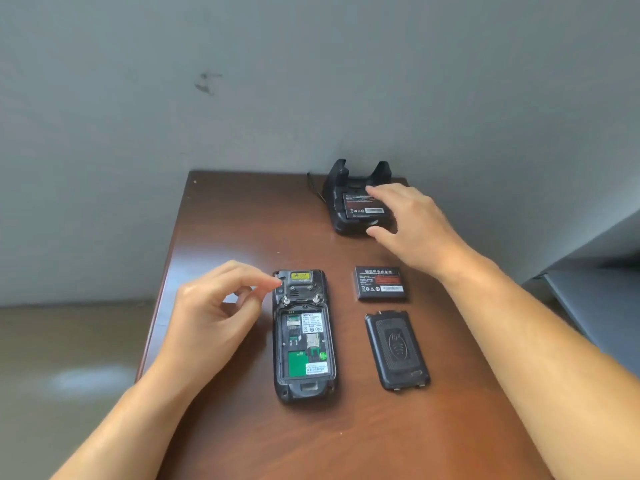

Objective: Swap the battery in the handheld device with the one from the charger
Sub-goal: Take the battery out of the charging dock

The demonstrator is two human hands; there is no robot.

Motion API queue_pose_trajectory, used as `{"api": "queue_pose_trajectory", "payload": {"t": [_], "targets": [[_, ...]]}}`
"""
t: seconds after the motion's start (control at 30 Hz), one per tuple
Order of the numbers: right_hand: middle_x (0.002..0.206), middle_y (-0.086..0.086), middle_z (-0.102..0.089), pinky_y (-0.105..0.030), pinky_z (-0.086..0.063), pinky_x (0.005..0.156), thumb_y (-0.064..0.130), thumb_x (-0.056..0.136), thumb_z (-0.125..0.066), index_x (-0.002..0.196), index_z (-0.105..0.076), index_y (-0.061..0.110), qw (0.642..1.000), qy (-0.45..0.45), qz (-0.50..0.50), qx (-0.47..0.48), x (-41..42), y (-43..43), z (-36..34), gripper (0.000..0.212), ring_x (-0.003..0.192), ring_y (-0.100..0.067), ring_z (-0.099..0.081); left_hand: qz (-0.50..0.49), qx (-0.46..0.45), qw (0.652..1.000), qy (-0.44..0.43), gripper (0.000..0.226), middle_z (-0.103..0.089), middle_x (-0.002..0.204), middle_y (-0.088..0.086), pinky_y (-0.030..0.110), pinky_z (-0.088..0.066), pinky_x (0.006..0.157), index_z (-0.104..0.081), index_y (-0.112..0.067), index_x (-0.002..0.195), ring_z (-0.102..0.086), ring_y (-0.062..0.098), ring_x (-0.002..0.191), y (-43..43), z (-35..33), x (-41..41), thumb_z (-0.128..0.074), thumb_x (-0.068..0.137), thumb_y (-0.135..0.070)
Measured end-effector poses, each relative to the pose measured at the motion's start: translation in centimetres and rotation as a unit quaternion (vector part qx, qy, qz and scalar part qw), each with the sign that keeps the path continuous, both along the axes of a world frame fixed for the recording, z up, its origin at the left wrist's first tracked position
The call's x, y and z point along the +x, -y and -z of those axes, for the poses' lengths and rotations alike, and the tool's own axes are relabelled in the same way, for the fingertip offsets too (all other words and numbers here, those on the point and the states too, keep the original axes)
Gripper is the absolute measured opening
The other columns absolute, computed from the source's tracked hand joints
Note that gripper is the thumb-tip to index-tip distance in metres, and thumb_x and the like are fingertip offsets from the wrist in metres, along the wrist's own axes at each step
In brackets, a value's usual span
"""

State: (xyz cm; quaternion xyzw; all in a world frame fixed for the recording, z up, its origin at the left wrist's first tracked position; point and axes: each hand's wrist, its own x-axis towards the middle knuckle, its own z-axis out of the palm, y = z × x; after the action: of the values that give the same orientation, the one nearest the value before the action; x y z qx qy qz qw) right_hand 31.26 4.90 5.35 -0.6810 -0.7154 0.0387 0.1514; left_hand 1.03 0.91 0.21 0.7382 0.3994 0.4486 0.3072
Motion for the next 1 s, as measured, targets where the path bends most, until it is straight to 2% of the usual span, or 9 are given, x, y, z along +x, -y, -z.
{"api": "queue_pose_trajectory", "payload": {"t": [0.1,0.23,0.37,0.5,0.63,1.0], "targets": [[0.157,0.001,-0.047,-0.045,-0.041,0.113,0.026,0.09,-0.071,0.154,-0.04,0.02,0.997,0.057,-0.013,-0.043,0.4,-1.9,-0.7,0.071,0.142,-0.025,-0.046,0.008,0.003,1.0,0.004,0.025,-0.071,0.084,-0.004,0.014,-0.037,0.051,-0.078,-0.017,0.087,-0.056,0.018,0.067,-0.2,0.1,0.2,-0.069,0.087,0.007],[0.155,0.0,-0.05,-0.046,-0.043,0.111,0.026,0.091,-0.072,0.153,-0.042,0.02,0.989,0.116,-0.035,-0.091,0.4,-3.9,-1.6,0.069,0.139,-0.029,-0.049,0.005,0.002,1.0,0.012,0.021,-0.071,0.082,-0.007,0.013,-0.037,0.05,-0.078,-0.018,0.086,-0.054,0.017,0.065,-0.4,0.0,0.1,-0.07,0.087,0.002],[0.136,-0.003,-0.064,-0.046,-0.05,0.099,0.026,0.088,-0.075,0.139,-0.057,0.019,0.98,0.153,-0.056,-0.116,0.1,-4.8,-2.3,0.054,0.125,-0.032,-0.06,-0.032,0.004,0.999,-0.005,0.028,-0.072,0.082,-0.007,0.011,-0.04,0.052,-0.078,-0.017,0.086,-0.057,0.014,0.067,-0.7,0.0,-0.2,-0.07,0.086,0.01],[0.121,-0.003,-0.066,-0.047,-0.052,0.092,0.028,0.086,-0.074,0.13,-0.061,0.019,0.971,0.185,-0.074,-0.132,-0.1,-5.3,-2.8,0.046,0.114,-0.031,-0.062,-0.047,0.003,0.999,-0.013,0.029,-0.072,0.084,-0.01,0.015,-0.046,0.052,-0.077,-0.02,0.088,-0.06,0.011,0.067,-0.9,0.0,-0.4,-0.069,0.087,0.007],[0.12,-0.003,-0.063,-0.047,-0.053,0.09,0.025,0.085,-0.069,0.131,-0.059,0.019,0.97,0.187,-0.078,-0.133,-0.3,-5.1,-2.7,0.048,0.111,-0.032,-0.062,-0.057,0.015,0.998,-0.012,0.025,-0.072,0.083,-0.01,0.024,-0.05,0.051,-0.077,-0.022,0.088,-0.059,0.009,0.062,-0.9,0.0,-0.7,-0.066,0.087,0.0],[0.124,0.002,-0.06,-0.045,-0.053,0.089,0.025,0.076,-0.068,0.134,-0.058,0.023,0.975,0.164,-0.047,-0.145,-1.2,-4.9,-3.4,0.059,0.111,-0.029,-0.06,-0.075,-0.008,0.997,-0.02,0.03,-0.072,0.083,-0.008,0.017,-0.045,0.057,-0.078,-0.022,0.088,-0.059,0.014,0.062,-1.2,0.1,-1.9,-0.069,0.087,0.007]]}}
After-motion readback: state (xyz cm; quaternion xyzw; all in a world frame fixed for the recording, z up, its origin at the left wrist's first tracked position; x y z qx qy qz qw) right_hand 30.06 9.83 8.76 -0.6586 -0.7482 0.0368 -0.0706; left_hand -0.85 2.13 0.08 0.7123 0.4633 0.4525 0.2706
